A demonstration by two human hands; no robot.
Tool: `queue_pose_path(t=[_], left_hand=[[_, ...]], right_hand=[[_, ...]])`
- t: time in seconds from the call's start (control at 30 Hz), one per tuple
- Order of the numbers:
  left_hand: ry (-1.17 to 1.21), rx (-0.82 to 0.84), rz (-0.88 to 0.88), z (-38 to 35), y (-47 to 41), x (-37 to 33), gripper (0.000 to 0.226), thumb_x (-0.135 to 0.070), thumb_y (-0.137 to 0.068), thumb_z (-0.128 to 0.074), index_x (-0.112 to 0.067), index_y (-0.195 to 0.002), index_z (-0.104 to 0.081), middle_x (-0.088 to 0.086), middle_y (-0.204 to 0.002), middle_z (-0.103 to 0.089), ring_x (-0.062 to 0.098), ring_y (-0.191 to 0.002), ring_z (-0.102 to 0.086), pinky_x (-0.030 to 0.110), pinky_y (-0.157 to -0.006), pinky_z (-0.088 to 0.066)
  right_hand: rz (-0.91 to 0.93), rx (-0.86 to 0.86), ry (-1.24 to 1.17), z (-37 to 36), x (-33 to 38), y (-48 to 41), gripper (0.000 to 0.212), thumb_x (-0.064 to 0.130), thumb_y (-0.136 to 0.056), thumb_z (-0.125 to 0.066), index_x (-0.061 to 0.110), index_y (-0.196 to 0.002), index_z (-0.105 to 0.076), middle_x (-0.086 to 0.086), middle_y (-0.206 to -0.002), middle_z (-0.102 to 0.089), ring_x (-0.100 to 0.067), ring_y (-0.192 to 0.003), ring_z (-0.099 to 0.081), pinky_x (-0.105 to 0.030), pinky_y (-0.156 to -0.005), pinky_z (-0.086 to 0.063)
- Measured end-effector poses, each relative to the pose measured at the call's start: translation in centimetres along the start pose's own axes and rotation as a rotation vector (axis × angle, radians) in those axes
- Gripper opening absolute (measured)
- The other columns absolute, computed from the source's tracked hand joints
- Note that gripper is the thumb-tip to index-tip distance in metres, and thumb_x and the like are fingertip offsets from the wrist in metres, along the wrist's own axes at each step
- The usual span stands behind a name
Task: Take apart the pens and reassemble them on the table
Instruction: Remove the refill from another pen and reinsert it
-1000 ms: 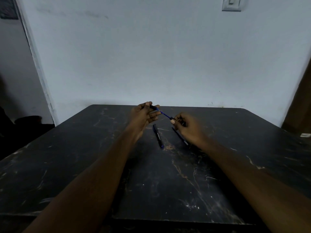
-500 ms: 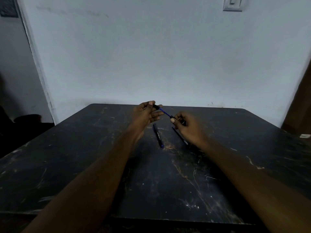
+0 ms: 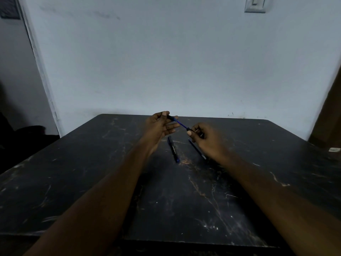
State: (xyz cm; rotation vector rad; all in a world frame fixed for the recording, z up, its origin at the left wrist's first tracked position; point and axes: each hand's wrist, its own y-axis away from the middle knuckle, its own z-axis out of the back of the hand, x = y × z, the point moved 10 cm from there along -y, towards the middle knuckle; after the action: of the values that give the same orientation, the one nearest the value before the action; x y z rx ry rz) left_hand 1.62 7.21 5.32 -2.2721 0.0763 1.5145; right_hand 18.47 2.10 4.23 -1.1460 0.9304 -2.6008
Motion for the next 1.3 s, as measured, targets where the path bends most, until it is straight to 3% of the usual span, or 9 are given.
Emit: queue_pose_path(t=[0.27, 0.4, 0.77, 1.0, 1.17, 1.3], left_hand=[[-0.054, 0.048, -0.003, -0.6, -0.1, 0.4, 0.015, -0.026, -0.099, -0.051, -0.013, -0.102, -0.059, 0.009, -0.095, -0.073, 0.016, -0.076, -0.073, 0.024, -0.062, -0.057], [-0.138, 0.127, -0.006, -1.7, 0.0, 1.1, 0.019, -0.028, -0.096, -0.055, -0.012, -0.095, -0.066, 0.005, -0.093, -0.074, 0.017, -0.080, -0.073, 0.022, -0.062, -0.055], [-0.112, 0.140, -0.002, -1.8, 0.0, 1.7, 0.017, -0.024, -0.094, -0.060, -0.010, -0.092, -0.069, 0.004, -0.086, -0.076, 0.018, -0.077, -0.073, 0.023, -0.062, -0.056], [-0.133, 0.135, -0.002, -1.7, -0.1, 2.1, 0.015, -0.025, -0.091, -0.064, -0.012, -0.091, -0.072, 0.005, -0.087, -0.076, 0.017, -0.077, -0.073, 0.023, -0.061, -0.055], [-0.134, 0.185, -0.023, -2.1, 0.1, 1.7, 0.017, -0.016, -0.094, -0.059, -0.009, -0.107, -0.068, 0.007, -0.104, -0.072, 0.012, -0.079, -0.069, 0.023, -0.066, -0.052], [-0.062, 0.209, 0.014, -2.9, 0.3, 1.5, 0.019, -0.016, -0.094, -0.059, -0.010, -0.110, -0.067, 0.002, -0.105, -0.072, 0.010, -0.078, -0.068, 0.022, -0.069, -0.051]], right_hand=[[0.026, -0.016, 0.012, 0.2, 0.5, 0.0, 0.017, 0.042, -0.088, -0.061, 0.026, -0.085, -0.058, 0.002, -0.075, -0.064, -0.018, -0.071, -0.061, -0.043, -0.065, -0.053], [0.083, -0.073, 0.042, 0.9, 1.3, 0.1, 0.012, 0.040, -0.086, -0.064, 0.031, -0.082, -0.057, 0.010, -0.071, -0.058, -0.003, -0.066, -0.054, -0.029, -0.057, -0.044], [0.108, -0.135, 0.053, 1.9, 2.3, 0.4, 0.018, 0.029, -0.084, -0.070, 0.032, -0.087, -0.053, 0.017, -0.072, -0.053, 0.004, -0.067, -0.052, -0.018, -0.056, -0.034], [0.070, -0.127, 0.045, 2.0, 2.2, 0.5, 0.015, 0.028, -0.084, -0.071, 0.024, -0.083, -0.056, 0.011, -0.071, -0.056, -0.006, -0.067, -0.053, -0.026, -0.056, -0.039], [-0.031, -0.029, -0.008, 0.9, 1.1, 0.4, 0.028, 0.031, -0.096, -0.054, 0.010, -0.081, -0.064, -0.015, -0.072, -0.065, -0.033, -0.065, -0.059, -0.047, -0.063, -0.050], [-0.002, -0.044, -0.018, 0.9, 1.4, 0.3, 0.029, 0.036, -0.096, -0.051, 0.014, -0.082, -0.062, -0.012, -0.072, -0.065, -0.024, -0.061, -0.056, -0.042, -0.061, -0.047]])
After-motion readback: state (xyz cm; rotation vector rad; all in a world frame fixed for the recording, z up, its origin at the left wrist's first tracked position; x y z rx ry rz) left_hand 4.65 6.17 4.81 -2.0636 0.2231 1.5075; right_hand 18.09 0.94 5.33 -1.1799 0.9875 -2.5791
